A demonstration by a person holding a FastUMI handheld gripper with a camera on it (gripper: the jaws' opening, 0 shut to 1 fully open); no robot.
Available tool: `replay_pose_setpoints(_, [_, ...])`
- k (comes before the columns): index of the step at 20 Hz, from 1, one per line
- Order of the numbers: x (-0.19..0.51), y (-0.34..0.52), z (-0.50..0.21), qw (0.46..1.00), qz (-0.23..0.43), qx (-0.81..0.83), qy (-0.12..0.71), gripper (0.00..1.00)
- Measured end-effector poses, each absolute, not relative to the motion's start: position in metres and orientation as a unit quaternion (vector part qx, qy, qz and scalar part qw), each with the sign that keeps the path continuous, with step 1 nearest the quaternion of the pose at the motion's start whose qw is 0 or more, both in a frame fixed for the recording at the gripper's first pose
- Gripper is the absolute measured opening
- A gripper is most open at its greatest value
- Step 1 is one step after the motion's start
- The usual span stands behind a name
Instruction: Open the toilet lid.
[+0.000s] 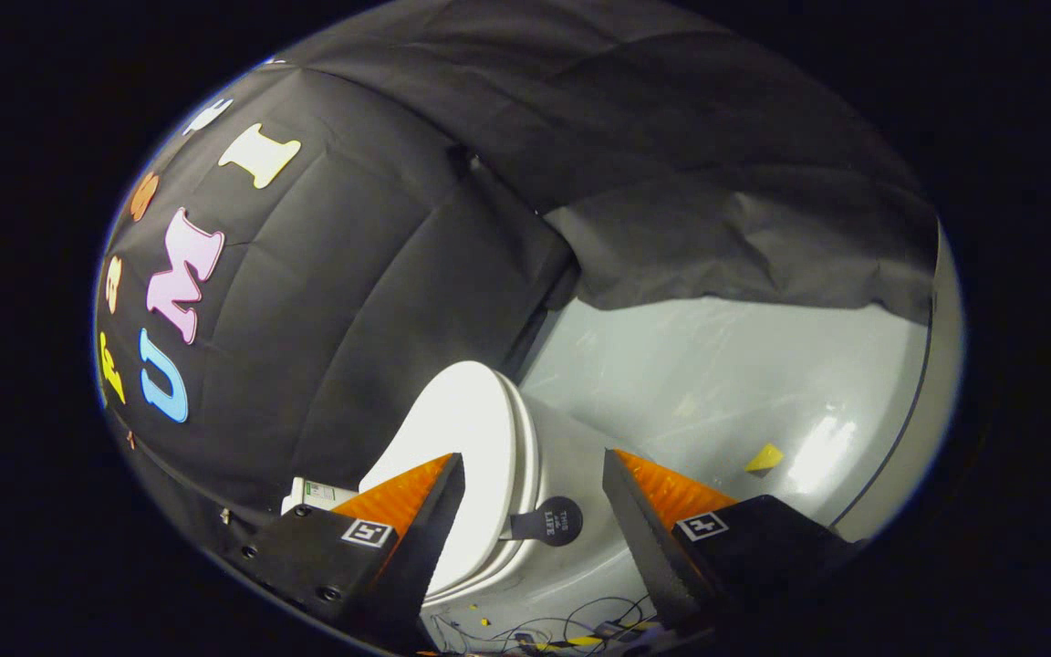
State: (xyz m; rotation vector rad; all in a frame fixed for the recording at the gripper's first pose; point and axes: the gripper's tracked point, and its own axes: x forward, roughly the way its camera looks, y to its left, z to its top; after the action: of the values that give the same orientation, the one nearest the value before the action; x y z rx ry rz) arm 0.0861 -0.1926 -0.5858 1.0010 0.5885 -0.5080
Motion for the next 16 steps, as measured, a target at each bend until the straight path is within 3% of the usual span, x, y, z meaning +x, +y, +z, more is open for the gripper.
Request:
replay_pose_setpoints(5, [0.085,-0.183,-0.619,0.772,-0.228,0.522,0.282,0.90])
replay_pose_setpoints(6, [0.085,-0.178,-0.624,0.767,-0.227,0.528,0.286,0.84])
replay_pose_setpoints(9, [0.093,-0.168,-0.628,0.753,-0.207,0.561,0.275,0.84])
replay_pose_setpoints(14, [0.096,-0.157,-0.640,0.715,-0.195,0.616,0.265,0.50])
replay_pose_setpoints(15, [0.093,-0.158,-0.643,0.712,-0.203,0.614,0.273,0.50])
replay_pose_setpoints(16, [0.092,-0.157,-0.644,0.713,-0.200,0.616,0.268,0.25])
